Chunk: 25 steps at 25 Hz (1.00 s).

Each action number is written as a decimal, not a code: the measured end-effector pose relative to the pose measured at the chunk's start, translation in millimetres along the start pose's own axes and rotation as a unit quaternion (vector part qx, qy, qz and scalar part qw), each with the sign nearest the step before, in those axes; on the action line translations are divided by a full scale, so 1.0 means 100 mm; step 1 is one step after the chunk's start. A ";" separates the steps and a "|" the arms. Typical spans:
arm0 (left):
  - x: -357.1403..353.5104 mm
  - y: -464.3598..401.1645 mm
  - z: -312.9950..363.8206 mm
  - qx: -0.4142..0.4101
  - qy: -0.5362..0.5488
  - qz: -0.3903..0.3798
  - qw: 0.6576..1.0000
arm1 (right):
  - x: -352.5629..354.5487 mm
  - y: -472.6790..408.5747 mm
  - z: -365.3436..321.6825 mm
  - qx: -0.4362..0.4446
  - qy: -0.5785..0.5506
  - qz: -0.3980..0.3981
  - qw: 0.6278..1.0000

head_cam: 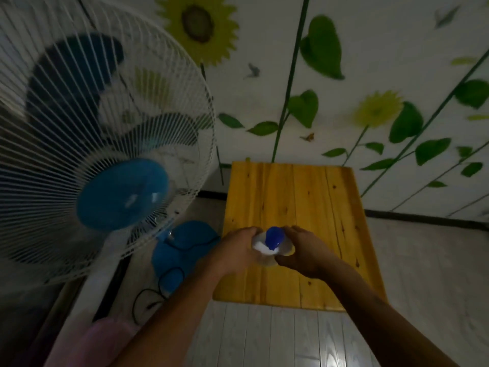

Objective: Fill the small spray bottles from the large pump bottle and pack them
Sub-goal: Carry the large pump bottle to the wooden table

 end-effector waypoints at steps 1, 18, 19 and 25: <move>0.11 0.02 0.18 -0.016 0.016 0.004 1.000 | 0.21 0.05 -0.07 0.008 -0.002 0.015 1.000; 1.48 1.00 2.97 -0.191 -0.046 0.106 0.975 | 2.81 1.43 -1.27 0.037 -0.066 0.242 0.967; 1.53 1.07 3.11 -0.208 -0.052 0.110 0.970 | 2.91 1.52 -1.34 0.034 -0.069 0.253 0.964; 1.77 1.43 3.73 -0.269 -0.088 0.122 0.951 | 3.36 1.96 -1.69 0.008 -0.061 0.308 0.949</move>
Point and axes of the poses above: each hand's wrist, its own y-axis away from the middle knuckle, its own x-axis out of the back of the hand, z = x × y, the point moved 2 cm from there along -y, towards the middle knuckle, and after that the axes turned 1 degree about -z, right-handed, at the moved point
